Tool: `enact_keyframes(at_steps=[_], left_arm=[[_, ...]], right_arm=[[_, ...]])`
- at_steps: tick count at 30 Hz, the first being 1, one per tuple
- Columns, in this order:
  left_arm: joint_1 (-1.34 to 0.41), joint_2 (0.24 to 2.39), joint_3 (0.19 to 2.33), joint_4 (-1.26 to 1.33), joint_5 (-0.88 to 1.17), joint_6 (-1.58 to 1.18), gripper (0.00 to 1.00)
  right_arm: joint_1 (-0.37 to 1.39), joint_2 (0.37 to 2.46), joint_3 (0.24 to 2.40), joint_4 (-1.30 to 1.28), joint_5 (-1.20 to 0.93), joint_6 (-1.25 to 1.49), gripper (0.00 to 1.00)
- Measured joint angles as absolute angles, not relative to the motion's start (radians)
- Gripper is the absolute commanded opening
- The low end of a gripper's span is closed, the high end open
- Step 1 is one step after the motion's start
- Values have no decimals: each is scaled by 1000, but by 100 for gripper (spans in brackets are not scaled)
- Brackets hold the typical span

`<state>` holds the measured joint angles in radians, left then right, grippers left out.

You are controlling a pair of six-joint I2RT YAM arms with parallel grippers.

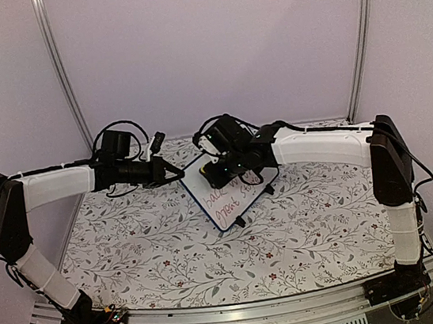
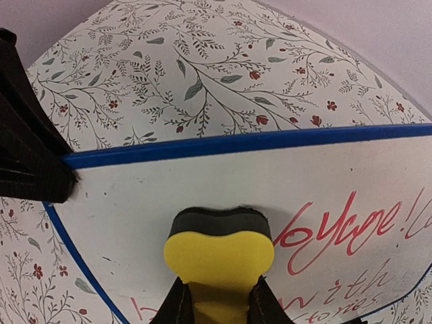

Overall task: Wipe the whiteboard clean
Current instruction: Erase the whiteboard at the center of the board.

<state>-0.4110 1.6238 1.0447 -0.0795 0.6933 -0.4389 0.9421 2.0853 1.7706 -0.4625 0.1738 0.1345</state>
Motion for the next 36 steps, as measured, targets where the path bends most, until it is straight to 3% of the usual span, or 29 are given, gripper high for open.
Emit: enact_keyframes(at_steps=[10, 22, 36], left_arm=[[-411, 1624, 1045, -79, 700, -439, 5], [-408, 1629, 1045, -86, 690, -440, 6], [-408, 1629, 1045, -81, 697, -439, 5]], right_arm=[[933, 2104, 1855, -440, 172, 118, 21], [951, 2051, 1641, -358, 119, 107, 21], [1022, 2023, 1540, -340, 138, 66, 21]])
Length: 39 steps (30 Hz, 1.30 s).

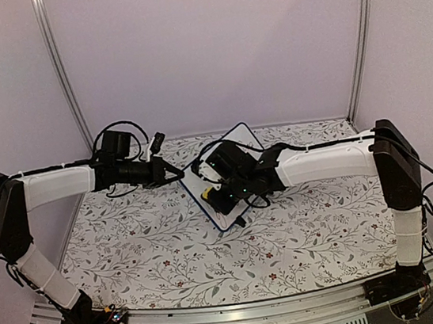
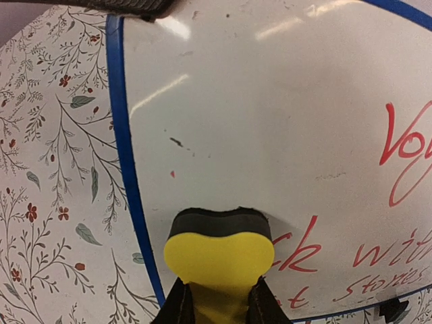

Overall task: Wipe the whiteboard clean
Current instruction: Erase the whiteboard at the center of the board.

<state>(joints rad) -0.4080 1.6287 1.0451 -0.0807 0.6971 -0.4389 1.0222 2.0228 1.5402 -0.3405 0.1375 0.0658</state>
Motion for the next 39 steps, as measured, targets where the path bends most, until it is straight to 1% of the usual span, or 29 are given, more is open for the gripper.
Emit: enact_keyframes(at_steps=[3, 10, 13, 19, 28, 39], left_arm=[[-408, 1629, 1045, -79, 702, -440, 5], [-409, 1629, 1045, -74, 704, -442, 5], [-409, 1629, 1045, -73, 696, -442, 5], [-409, 1629, 1045, -77, 696, -442, 5], [-409, 1629, 1045, -81, 692, -442, 6], [-409, 1629, 1045, -80, 692, -442, 5]], right_arm=[[1023, 2026, 1567, -359, 159, 63, 21], [1023, 2085, 1719, -376, 227, 54, 21], [1024, 2096, 1742, -389, 234, 45, 21], [1027, 2098, 1737, -387, 234, 37, 21], [1067, 2067, 1623, -368, 245, 36, 21], [1074, 2064, 1618, -377, 279, 36, 21]])
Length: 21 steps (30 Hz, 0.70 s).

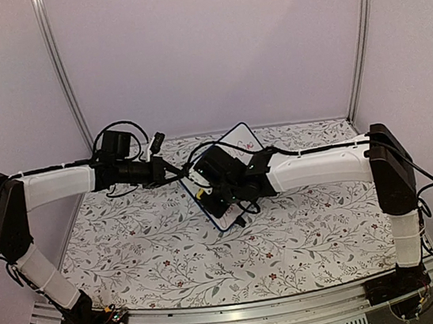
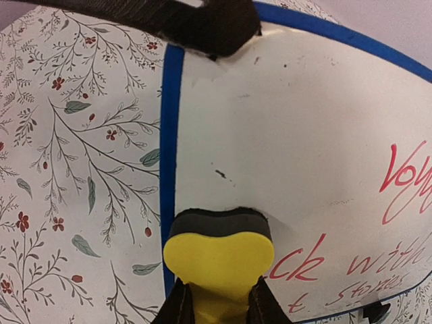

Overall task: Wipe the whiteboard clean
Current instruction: Erase the whiteboard at the center of the board.

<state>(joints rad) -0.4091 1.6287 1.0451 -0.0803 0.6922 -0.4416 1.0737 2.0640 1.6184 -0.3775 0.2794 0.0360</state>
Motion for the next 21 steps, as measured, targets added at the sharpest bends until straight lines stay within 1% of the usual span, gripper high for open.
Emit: enact_keyframes(at_steps=[13, 21], left_arm=[[-409, 1629, 1045, -73, 701, -442, 5], [-409, 1629, 1045, -75, 696, -442, 5]], right_arm=[[1066, 2131, 1811, -404, 313, -24, 21], [1066, 2141, 1822, -406, 315, -42, 21]])
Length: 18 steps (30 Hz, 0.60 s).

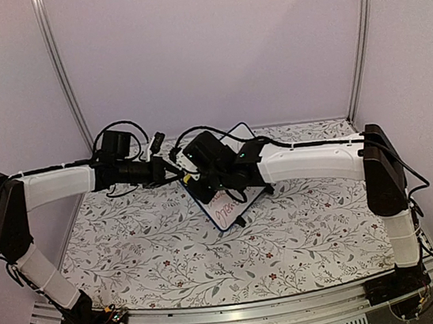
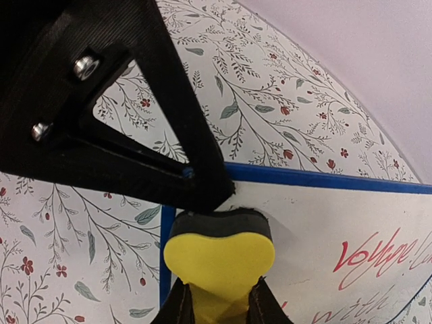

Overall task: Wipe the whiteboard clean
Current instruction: Erase the whiteboard at the center of the board.

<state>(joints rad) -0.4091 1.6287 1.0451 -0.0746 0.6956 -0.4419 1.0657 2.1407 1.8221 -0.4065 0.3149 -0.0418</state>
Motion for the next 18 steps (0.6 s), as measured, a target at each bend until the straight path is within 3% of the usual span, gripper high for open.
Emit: enact_keyframes(at_steps=[18], left_arm=[[-408, 1629, 1045, -80, 688, -442, 5]], right_arm=[[1056, 2069, 1623, -365, 291, 27, 21]])
